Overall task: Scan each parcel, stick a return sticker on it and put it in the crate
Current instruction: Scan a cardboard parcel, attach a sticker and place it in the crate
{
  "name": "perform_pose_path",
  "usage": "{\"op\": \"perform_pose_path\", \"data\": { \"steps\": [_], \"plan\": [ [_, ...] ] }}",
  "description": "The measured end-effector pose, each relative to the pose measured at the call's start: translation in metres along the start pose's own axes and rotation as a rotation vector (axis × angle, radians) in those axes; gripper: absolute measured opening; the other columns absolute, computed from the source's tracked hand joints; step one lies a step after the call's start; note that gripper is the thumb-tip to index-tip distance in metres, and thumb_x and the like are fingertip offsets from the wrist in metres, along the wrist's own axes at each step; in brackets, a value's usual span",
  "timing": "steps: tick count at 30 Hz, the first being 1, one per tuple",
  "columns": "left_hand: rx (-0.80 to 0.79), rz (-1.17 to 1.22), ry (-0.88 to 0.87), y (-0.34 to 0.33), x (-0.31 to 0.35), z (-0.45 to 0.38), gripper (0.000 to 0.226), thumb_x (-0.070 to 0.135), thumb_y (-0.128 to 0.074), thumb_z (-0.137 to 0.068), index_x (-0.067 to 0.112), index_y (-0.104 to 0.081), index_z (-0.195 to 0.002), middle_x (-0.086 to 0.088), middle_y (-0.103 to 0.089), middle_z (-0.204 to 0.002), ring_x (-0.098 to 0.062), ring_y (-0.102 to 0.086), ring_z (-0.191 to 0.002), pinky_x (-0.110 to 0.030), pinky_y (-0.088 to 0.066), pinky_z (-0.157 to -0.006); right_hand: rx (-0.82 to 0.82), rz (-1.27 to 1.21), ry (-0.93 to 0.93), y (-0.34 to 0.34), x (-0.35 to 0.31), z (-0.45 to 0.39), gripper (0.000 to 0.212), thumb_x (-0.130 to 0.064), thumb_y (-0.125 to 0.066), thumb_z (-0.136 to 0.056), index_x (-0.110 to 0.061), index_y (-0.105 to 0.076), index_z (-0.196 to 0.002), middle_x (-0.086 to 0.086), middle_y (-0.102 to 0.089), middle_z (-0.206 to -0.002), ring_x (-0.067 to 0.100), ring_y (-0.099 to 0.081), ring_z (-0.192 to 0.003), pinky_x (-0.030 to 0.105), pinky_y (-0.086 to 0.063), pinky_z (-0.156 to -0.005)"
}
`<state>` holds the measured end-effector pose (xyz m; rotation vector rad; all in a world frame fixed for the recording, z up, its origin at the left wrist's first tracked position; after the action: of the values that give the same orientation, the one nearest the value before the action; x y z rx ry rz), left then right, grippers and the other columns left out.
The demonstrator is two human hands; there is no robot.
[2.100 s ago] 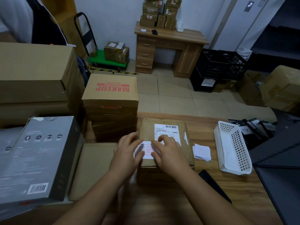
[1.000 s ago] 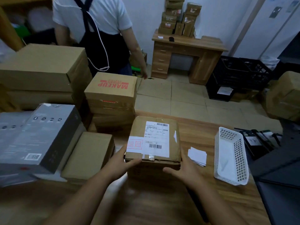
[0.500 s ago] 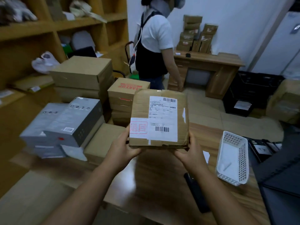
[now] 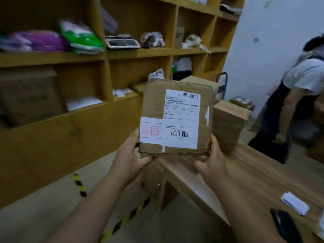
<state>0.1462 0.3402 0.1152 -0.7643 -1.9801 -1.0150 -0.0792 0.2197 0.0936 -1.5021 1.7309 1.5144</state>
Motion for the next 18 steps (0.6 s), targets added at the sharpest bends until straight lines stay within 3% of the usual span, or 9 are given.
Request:
{"op": "perform_pose_path", "data": {
  "steps": [2, 4, 7, 10, 14, 18],
  "plan": [
    [0.122, -0.064, 0.035, 0.063, -0.01, 0.023, 0.076, 0.019, -0.085, -0.072, 0.036, -0.047, -0.135, 0.022, -0.057, -0.123, 0.01, -0.053, -0.11, -0.005, -0.042, -0.086, -0.103, -0.069, 0.083, -0.053, -0.045, -0.002, 0.09, -0.033, -0.085, -0.073, -0.035, -0.032, -0.146, -0.018, -0.057, -0.126, -0.006, -0.056, -0.112, 0.019, -0.05, -0.094],
    [0.252, -0.117, 0.091, 0.122, -0.024, 0.052, 0.078, 0.023, -0.085, -0.072, 0.038, -0.044, -0.136, 0.021, -0.056, -0.124, 0.013, -0.051, -0.11, -0.006, -0.042, -0.088, -0.222, -0.1, 0.164, -0.11, -0.081, -0.004, 0.084, -0.037, -0.083, -0.074, -0.038, -0.033, -0.142, -0.022, -0.055, -0.128, -0.004, -0.053, -0.116, 0.025, -0.049, -0.099],
    [0.425, -0.171, 0.211, 0.202, -0.055, 0.105, 0.091, 0.034, -0.085, -0.072, 0.044, -0.032, -0.146, 0.023, -0.054, -0.132, 0.002, -0.049, -0.122, -0.03, -0.046, -0.103, -0.445, -0.121, 0.27, -0.204, -0.132, 0.002, 0.091, -0.044, -0.081, -0.073, -0.036, -0.029, -0.147, -0.02, -0.053, -0.134, 0.001, -0.05, -0.124, 0.039, -0.047, -0.105],
    [0.588, -0.237, 0.33, 0.268, -0.078, 0.164, 0.1, 0.036, -0.084, -0.072, 0.044, -0.023, -0.15, 0.023, -0.053, -0.134, -0.002, -0.049, -0.125, -0.038, -0.046, -0.104, -0.647, -0.202, 0.323, -0.297, -0.176, 0.024, 0.089, -0.036, -0.082, -0.075, -0.041, -0.028, -0.146, -0.026, -0.053, -0.131, -0.004, -0.052, -0.12, 0.033, -0.049, -0.1],
    [0.799, -0.29, 0.455, 0.338, -0.092, 0.24, 0.095, 0.029, -0.082, -0.075, 0.04, -0.026, -0.15, 0.034, -0.055, -0.126, 0.008, -0.05, -0.12, -0.022, -0.046, -0.102, -0.89, -0.305, 0.424, -0.415, -0.229, 0.068, 0.086, -0.03, -0.082, -0.076, -0.045, -0.029, -0.143, -0.035, -0.051, -0.121, -0.018, -0.05, -0.11, 0.008, -0.044, -0.086],
    [1.027, -0.417, 0.567, 0.39, -0.086, 0.304, 0.091, 0.024, -0.083, -0.075, 0.061, -0.027, -0.136, 0.041, -0.055, -0.12, 0.014, -0.052, -0.114, -0.004, -0.042, -0.089, -1.151, -0.383, 0.502, -0.511, -0.287, 0.116, 0.076, -0.033, -0.081, -0.076, -0.041, -0.037, -0.137, -0.035, -0.054, -0.114, -0.019, -0.052, -0.105, 0.007, -0.046, -0.079]
  ]
}}
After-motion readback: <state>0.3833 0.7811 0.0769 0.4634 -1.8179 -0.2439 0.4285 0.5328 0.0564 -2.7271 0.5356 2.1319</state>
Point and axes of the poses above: each hand's wrist, its own z-axis away from the middle knuckle, its own y-axis out of the back of the hand, x = y × z, the point moved 3 cm from there along -z, towards the middle knuckle
